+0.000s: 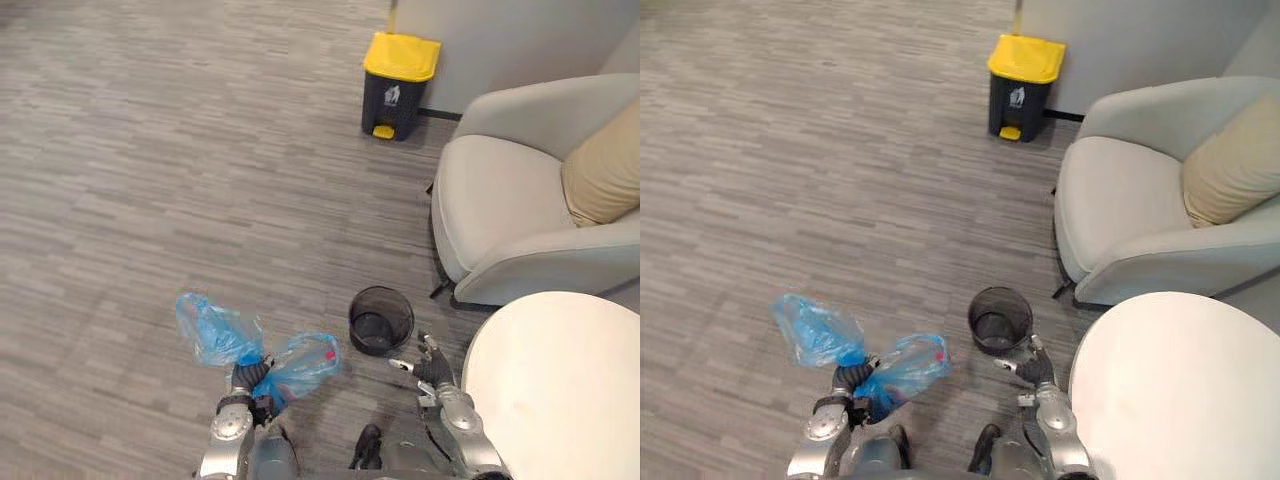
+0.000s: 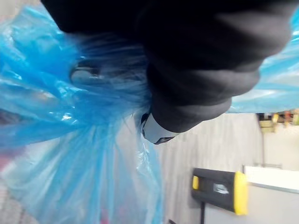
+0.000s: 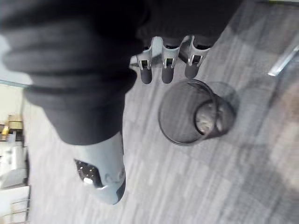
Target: Gather rubbish on tea table into small bin, then transfer packed bag to large trash can.
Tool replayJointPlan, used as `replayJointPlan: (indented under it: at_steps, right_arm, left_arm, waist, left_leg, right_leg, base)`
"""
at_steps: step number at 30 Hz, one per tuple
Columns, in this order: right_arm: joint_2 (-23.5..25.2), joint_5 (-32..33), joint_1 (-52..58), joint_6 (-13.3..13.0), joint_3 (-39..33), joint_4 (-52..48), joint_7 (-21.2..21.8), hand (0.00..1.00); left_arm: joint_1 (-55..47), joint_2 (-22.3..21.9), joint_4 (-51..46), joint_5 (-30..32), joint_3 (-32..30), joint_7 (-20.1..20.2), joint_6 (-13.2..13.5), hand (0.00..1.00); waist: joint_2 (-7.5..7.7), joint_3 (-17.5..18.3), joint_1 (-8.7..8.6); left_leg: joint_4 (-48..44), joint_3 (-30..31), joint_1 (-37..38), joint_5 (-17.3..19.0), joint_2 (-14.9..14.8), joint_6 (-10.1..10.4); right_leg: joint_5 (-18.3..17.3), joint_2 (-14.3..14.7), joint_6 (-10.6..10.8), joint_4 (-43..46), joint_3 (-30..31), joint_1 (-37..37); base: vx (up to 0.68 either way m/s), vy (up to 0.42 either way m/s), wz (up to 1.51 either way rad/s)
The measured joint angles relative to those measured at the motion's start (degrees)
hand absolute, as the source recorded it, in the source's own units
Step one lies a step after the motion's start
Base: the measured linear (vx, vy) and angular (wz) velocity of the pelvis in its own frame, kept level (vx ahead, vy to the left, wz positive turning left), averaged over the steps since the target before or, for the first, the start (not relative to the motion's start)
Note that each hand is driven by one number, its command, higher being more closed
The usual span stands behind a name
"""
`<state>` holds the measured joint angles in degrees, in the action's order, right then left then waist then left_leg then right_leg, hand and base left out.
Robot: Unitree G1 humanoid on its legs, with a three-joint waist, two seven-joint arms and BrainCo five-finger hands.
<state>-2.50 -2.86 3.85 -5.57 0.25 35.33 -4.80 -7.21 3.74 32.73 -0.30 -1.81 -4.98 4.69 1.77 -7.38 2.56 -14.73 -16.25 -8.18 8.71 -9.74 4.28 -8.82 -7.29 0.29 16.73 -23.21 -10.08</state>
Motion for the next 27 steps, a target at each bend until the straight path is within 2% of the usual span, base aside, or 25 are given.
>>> replayJointPlan:
  at_steps: [5,9,11,14,15,16,17,18,19,20,24,25,27]
  right_arm:
    - [-0.3,0.0,-0.4,0.9,-2.2,4.0,0.0,0.0]
    - [-0.9,0.0,-1.8,1.1,-2.8,6.1,0.0,0.0]
    - [-1.4,0.0,-2.0,1.2,-2.8,6.4,0.0,0.0]
    - [-1.5,-0.1,-1.4,1.5,-4.6,6.3,0.0,0.0]
    - [-1.4,-0.1,-0.7,1.6,-4.8,6.1,0.0,0.0]
    - [-1.4,-0.1,-0.4,1.6,-4.8,5.9,0.0,0.0]
    - [-1.1,-0.1,-0.1,1.6,-4.7,5.8,0.0,0.0]
    - [-0.8,0.0,0.6,1.6,-4.8,5.9,0.0,0.0]
    - [-0.6,0.0,0.7,1.6,-4.8,5.9,0.1,0.0]
    - [-0.5,0.0,0.8,1.6,-4.8,6.0,0.0,0.0]
    - [-0.8,0.0,2.2,1.6,-5.5,6.0,0.0,0.0]
    - [-1.0,0.0,3.6,1.8,-6.6,6.0,0.0,0.0]
    - [-1.4,0.1,4.9,1.9,-7.3,4.5,0.0,0.0]
  left_arm:
    - [-0.2,2.7,3.9,1.0,-0.7,0.0,-0.3,1.0]
    - [-0.6,3.5,4.0,1.0,-1.6,-0.1,-0.3,1.0]
    - [-0.6,3.3,4.0,1.0,-2.5,-0.1,-0.3,1.0]
    - [-1.0,3.4,3.9,1.0,-2.8,-0.1,-0.4,1.0]
    - [-1.9,3.4,3.7,1.0,-2.7,-0.1,-0.4,1.0]
    - [-2.1,3.3,3.5,1.0,-2.7,-0.1,-0.4,1.0]
    - [-2.6,3.5,2.9,1.0,-2.8,-0.1,-0.3,1.0]
    - [-2.8,3.7,2.7,1.0,-2.8,-0.2,-0.3,1.0]
    - [-2.8,3.7,2.7,0.9,-2.7,-0.2,-0.4,1.0]
    - [-2.3,4.4,2.8,0.9,-2.8,-0.2,-0.4,1.0]
    - [-0.6,4.1,2.8,0.9,-2.7,-0.1,-0.4,1.0]
    - [-0.4,3.2,3.2,1.0,-2.8,-0.1,-0.4,1.0]
    - [-0.8,1.7,2.7,1.0,-2.6,0.0,-0.4,1.0]
  waist:
    - [-0.32,0.1,-0.06]
    - [-0.41,0.0,-0.13]
    - [-0.32,0.0,-0.2]
    - [-0.02,-0.8,-0.47]
    - [0.19,-0.9,-0.71]
    - [0.21,-1.0,-1.16]
    - [0.2,-1.5,-2.01]
    - [-0.21,-2.0,-2.33]
    - [0.03,-1.9,-2.26]
    - [0.61,-2.0,-2.3]
    - [1.99,-2.1,-3.53]
    - [1.98,-1.9,-3.89]
    - [-1.25,-0.9,-4.4]
  left_leg:
    - [0.1,-0.1,0.0,-0.3,2.1,-0.6]
    - [0.2,0.4,-0.2,0.4,2.8,-1.6]
    - [-1.0,0.6,-1.1,1.4,3.4,-2.6]
    - [-4.4,2.0,-1.7,5.5,5.1,-3.5]
    - [-4.8,3.0,-0.8,6.4,5.8,-4.0]
    - [-5.0,3.6,-0.5,6.6,6.0,-4.3]
    - [-5.1,5.3,0.7,6.9,6.1,-4.8]
    - [-5.5,6.8,1.3,7.6,5.6,-5.0]
    - [-5.7,7.4,1.4,8.0,5.3,-5.0]
    - [-5.6,8.8,1.6,8.5,4.7,-4.9]
    - [-5.5,11.8,5.4,11.4,5.2,-2.2]
    - [-6.0,13.6,7.3,12.8,5.1,-0.7]
    - [-8.4,14.7,7.8,12.9,2.7,0.6]
  right_leg:
    - [5.1,0.2,1.1,-6.1,1.1,2.0]
    - [5.3,-0.2,1.6,-6.0,1.5,1.5]
    - [2.7,-2.0,2.8,-2.3,2.0,-0.5]
    - [-1.5,-5.7,3.8,7.7,2.9,-2.5]
    - [-1.6,-6.6,3.9,12.1,6.1,-3.2]
    - [-1.0,-6.8,3.8,15.2,8.2,-4.2]
    - [1.1,-6.7,2.3,22.6,11.2,-7.3]
    - [-0.8,-5.5,3.2,25.8,13.1,-9.5]
    - [-2.3,-4.4,3.3,25.2,13.2,-10.1]
    - [-3.8,-2.3,3.0,22.5,12.5,-11.8]
    - [-3.0,-0.2,1.9,15.0,11.2,-13.7]
    - [-1.9,-0.3,-2.0,16.1,10.3,-12.0]
    - [-4.9,1.4,-2.5,15.8,7.4,-9.6]
  base:
    - [-0.02,0.137,-0.07]
    - [-0.04,0.061,-0.06]
    - [-0.04,0.068,0.03]
    - [-0.01,0.046,0.24]
    - [0.05,0.051,0.38]
    - [0.15,0.105,0.55]
    - [0.21,0.098,0.56]
    - [0.22,0.066,0.53]
    - [0.2,-0.027,0.49]
    - [0.16,-0.058,0.38]
    - [0.33,-0.167,0.61]
    - [0.45,-0.234,0.53]
    - [0.53,-0.223,0.48]
